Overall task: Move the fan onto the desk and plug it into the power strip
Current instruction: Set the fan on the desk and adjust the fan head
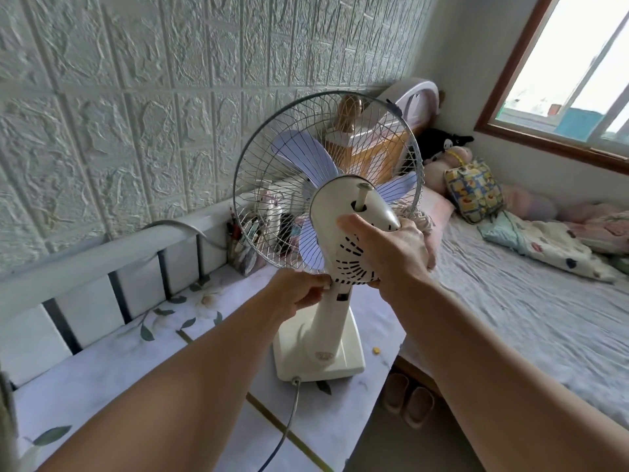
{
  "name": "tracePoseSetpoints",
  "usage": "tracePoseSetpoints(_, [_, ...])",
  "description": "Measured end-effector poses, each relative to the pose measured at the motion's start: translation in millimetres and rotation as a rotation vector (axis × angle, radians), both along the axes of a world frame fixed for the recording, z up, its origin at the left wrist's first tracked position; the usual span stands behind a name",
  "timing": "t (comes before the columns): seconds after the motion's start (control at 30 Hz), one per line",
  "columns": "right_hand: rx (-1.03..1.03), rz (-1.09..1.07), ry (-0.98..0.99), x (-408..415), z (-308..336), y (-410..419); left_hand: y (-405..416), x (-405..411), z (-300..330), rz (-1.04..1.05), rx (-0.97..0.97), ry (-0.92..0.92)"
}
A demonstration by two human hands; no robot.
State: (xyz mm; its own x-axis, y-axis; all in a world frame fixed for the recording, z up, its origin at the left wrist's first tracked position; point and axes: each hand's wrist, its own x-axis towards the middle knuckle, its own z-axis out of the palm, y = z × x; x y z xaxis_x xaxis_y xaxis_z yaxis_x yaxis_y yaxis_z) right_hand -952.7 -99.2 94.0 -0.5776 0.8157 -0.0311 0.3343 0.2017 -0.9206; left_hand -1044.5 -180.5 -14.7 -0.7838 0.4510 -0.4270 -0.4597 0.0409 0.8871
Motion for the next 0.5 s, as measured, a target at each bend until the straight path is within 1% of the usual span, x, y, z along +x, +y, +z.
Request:
tracePoseSetpoints(0.1, [0.001,-0.002,-0.011,1,2,-1,1,3,-7,-0.028,-0.116,0.348])
tracePoseSetpoints(0.23, [0.009,-0.001,-0.017,3,2,-1,-2,7,-7,-0.058,-0.304,0.749])
tracePoseSetpoints(0.27, [0.011,0.0,-0.019,3,2,-1,-1,7,-6,-0.06,-0.344,0.825])
tracePoseSetpoints(0.43, [0.001,0.0,-0.014,3,0,1,3,12,-13,0.013,-0.42,1.066])
tracePoseSetpoints(0.5, [-0.013,0.0,-0.002,2,-1,1,3,13,-15,0.043,-0.434,1.101])
